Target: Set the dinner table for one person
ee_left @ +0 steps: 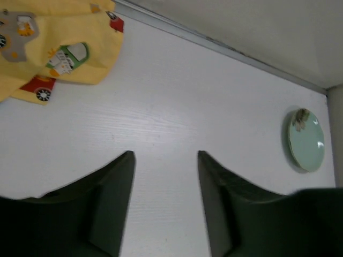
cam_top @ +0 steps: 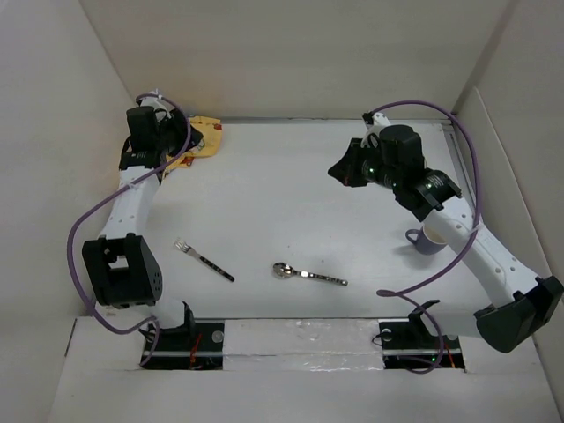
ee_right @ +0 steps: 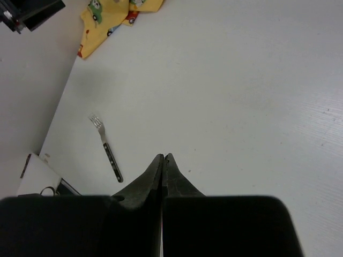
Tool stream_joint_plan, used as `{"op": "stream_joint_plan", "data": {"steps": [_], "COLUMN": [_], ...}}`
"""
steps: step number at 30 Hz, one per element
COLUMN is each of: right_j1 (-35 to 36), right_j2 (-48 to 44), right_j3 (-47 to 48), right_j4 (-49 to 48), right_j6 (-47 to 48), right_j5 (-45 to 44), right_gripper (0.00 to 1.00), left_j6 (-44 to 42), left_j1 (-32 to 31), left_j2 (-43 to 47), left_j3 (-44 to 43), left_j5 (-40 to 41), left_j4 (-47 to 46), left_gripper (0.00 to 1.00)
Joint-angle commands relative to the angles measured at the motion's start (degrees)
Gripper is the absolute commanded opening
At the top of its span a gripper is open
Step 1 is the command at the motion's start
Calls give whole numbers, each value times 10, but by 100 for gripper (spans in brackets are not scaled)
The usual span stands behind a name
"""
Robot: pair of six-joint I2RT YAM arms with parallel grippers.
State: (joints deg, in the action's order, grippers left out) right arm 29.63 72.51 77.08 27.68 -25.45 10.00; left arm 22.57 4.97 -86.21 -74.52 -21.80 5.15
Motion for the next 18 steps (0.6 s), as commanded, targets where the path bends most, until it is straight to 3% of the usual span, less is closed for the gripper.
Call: {"op": "stream_joint_plan", "data": {"steps": [1,4,9,11,12,14,18], "right_j1": [-4,-4,-4,-4,-4,-4,-4], "right_j2": [3,12,18,18,18,20,37], "right_j3": [14,24,32,22,22,18,19], "right_j4": [-20,-15,-4,-7,-7,-8,-10], "right_j6": [8,8,13,12,12,10,12], "right_j5": [10,18,3,1,1,4,27], "right_gripper": [0,0,0,0,0,6,38], "left_j6": [-23,-24,-39,-47,-47,-48,-52], "left_j1": [2,2,7,13,21,21,21], "left_j2": [-28,-102,-248,-308,-309,-343,-395], "left_j3": [-77,-156,-300,-346,-346,-374,-415], "left_j5": [89,152,213,236,236,225,201], "left_j4": [10,59,135,158,158,163,169], "left_gripper": [39,0,4,47,47,58,71]}}
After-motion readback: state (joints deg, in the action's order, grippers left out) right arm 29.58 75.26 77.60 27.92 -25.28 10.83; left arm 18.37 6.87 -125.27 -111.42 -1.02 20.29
